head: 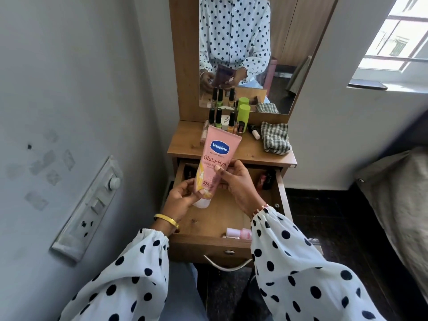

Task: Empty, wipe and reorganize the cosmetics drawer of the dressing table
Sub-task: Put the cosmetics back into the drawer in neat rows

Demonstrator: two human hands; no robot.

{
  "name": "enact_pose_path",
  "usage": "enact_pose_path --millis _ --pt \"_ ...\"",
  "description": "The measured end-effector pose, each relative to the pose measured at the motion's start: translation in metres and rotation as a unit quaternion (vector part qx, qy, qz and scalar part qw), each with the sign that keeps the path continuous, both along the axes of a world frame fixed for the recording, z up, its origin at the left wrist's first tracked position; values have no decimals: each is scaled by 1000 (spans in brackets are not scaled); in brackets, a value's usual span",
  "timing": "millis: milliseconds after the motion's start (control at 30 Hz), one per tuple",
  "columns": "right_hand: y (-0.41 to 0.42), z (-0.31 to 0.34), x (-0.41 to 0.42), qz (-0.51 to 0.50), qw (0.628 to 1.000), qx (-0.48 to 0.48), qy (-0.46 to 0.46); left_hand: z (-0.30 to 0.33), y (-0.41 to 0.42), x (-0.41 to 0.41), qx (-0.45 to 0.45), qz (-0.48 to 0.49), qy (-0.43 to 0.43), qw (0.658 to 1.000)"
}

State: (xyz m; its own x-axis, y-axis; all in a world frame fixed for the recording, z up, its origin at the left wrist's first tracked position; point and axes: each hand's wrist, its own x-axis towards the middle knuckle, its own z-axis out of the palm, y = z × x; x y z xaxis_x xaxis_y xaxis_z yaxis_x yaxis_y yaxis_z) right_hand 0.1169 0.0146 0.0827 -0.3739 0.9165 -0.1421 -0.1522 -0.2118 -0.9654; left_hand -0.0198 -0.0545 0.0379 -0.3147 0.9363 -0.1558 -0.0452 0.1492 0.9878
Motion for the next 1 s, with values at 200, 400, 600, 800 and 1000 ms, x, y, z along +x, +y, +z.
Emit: enact_pose_path --millis 200,400,600,800,1000 --pt "3 1 14 62 995 21 -75 7 0 -2 3 35 -55 998" --pt "7 -1 20 237 916 99 -310 9 -2 -4 -12 66 -34 997" --pt "6 -12 28 237 893 106 -368 0 -10 -3 -28 129 -82 988" --pt "1 -15 26 235 885 143 -375 3 -6 8 -10 120 -74 990" --pt "-4 -18 24 113 948 129 -269 -1 -2 6 -6 71 -131 989"
